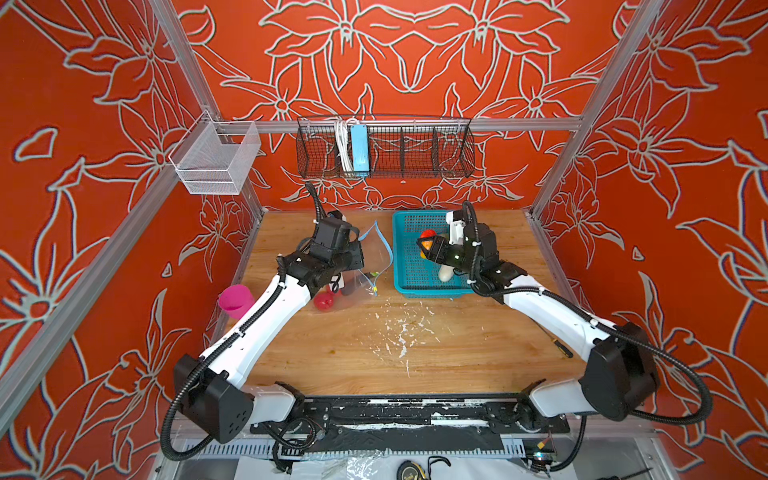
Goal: Place the food in the zip-top bag and seal the zipper
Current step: 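Carry the mango with the right gripper over the bag mouth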
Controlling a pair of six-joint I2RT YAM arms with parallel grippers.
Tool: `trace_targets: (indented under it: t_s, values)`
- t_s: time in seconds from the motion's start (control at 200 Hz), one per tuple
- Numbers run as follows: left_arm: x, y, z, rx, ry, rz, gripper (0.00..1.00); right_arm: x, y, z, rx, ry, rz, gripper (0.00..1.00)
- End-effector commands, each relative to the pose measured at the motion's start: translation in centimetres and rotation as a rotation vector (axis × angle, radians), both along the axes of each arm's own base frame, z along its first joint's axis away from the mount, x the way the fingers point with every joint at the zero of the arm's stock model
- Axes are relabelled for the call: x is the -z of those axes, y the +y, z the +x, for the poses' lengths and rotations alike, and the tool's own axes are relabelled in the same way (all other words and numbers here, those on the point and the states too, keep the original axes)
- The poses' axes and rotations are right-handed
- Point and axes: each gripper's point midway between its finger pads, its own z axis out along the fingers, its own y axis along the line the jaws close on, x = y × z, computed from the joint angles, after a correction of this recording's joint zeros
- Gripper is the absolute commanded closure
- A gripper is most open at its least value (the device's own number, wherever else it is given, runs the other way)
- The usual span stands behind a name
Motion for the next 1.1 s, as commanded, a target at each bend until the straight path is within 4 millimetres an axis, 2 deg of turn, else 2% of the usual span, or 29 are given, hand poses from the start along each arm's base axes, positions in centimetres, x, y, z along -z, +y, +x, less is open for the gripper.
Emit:
trace_targets:
  t_s: [0.0, 0.205, 0.566, 0.841, 1.096]
  values:
    - [-0.1, -0.3, 0.1, 0.006, -0.003, -0.005, 1.0, -1.2, 0.9, -1.0, -0.018, -0.027, 0.025, 0.67]
    - [0.0, -0.3, 0.2, 0.005, -0.001, -0.005, 1.0, -3.1, 3.8, -2.7, -0.13, -0.103, 0.014, 0.67]
    - [-0.1, -0.2, 0.1, 0.004, -0.003, -0.003, 1.0, -5.5, 6.3, -4.0, -0.204, -0.176, 0.018, 0.67]
    - [0.0, -0.3, 0.1, 0.003, -0.002, -0.006, 1.0, -5.6, 9.1, -4.2, -0.26, -0.165, 0.048, 0.67]
    - [-0.3, -0.2, 0.0, 0.002, -0.008, -0.008, 1.0, -4.4, 11.3, -4.2, -0.295, -0.122, 0.037, 0.67]
